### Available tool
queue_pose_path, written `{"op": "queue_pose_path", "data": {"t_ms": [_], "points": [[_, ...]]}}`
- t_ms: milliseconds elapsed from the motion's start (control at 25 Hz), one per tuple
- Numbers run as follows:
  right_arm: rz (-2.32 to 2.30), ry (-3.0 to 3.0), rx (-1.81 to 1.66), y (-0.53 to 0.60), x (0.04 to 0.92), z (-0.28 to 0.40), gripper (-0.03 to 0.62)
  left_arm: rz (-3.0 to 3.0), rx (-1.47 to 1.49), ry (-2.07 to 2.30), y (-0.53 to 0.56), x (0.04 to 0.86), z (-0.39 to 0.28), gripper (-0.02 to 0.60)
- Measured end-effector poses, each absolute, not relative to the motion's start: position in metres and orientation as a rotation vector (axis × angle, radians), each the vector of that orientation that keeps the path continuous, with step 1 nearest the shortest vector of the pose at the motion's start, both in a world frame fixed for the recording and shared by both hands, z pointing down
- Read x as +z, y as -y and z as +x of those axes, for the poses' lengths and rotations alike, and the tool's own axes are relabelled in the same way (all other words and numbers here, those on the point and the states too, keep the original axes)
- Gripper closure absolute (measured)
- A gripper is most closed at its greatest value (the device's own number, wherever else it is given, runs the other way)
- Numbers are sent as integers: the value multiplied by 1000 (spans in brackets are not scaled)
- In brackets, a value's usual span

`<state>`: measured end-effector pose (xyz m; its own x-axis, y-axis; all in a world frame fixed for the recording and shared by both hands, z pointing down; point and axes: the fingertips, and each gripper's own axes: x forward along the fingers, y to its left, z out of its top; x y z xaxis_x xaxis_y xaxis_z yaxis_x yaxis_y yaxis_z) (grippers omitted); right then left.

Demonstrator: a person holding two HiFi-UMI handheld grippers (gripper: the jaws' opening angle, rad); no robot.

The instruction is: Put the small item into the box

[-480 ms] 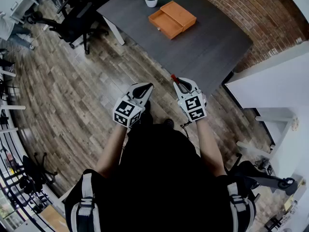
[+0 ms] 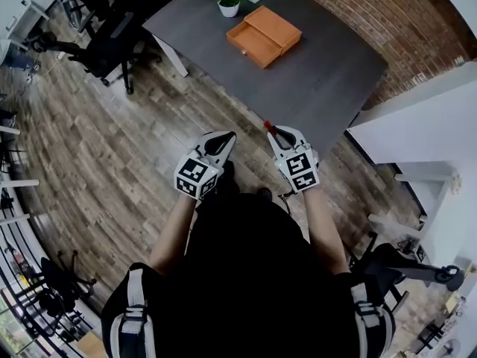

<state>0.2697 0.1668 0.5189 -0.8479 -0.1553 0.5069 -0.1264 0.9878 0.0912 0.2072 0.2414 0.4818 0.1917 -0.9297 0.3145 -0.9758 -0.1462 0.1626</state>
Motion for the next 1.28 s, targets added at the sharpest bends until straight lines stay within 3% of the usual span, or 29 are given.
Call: {"op": "queue_pose_path", "data": {"t_ms": [1280], "points": [[390, 2510, -82, -131, 540, 166, 528, 2314, 246, 1603, -193, 496, 79, 558]]}}
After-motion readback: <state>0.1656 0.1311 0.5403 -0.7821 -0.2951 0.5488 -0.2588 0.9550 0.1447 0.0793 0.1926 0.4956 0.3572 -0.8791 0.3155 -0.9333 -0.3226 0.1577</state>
